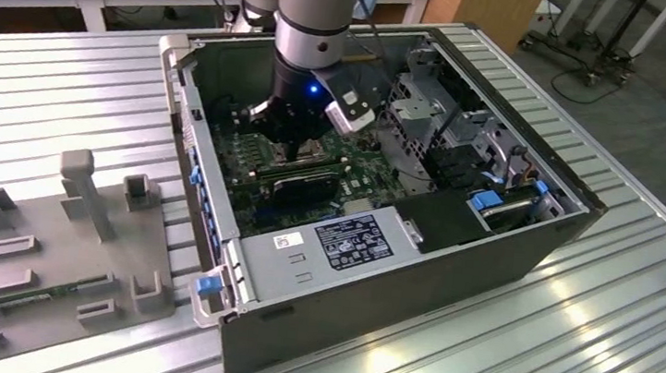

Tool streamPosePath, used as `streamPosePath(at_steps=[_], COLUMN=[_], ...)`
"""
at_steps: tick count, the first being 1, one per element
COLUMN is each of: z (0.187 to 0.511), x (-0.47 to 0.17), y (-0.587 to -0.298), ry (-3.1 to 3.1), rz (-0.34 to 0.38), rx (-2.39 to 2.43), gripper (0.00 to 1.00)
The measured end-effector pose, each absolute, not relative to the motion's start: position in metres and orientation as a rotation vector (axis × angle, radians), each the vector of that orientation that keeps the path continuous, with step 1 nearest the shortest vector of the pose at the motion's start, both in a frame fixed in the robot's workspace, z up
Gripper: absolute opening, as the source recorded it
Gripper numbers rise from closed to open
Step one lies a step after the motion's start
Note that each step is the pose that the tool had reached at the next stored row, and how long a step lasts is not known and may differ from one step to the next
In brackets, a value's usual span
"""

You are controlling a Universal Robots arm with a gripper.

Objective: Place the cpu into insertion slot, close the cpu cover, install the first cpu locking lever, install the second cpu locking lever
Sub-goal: 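Install the second cpu locking lever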

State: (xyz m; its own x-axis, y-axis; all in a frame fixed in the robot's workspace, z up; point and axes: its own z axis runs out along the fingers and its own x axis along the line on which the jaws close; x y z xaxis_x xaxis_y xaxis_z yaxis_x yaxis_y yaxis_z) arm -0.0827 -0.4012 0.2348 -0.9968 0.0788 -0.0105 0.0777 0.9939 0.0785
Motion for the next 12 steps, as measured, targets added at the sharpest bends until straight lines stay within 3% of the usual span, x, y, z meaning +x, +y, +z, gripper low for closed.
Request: streamPosePath(at_steps=[12], z=[0.235], x=[-0.060], y=[-0.381], ry=[3.125], rz=[0.116], rx=[0.123], gripper=[0.11])
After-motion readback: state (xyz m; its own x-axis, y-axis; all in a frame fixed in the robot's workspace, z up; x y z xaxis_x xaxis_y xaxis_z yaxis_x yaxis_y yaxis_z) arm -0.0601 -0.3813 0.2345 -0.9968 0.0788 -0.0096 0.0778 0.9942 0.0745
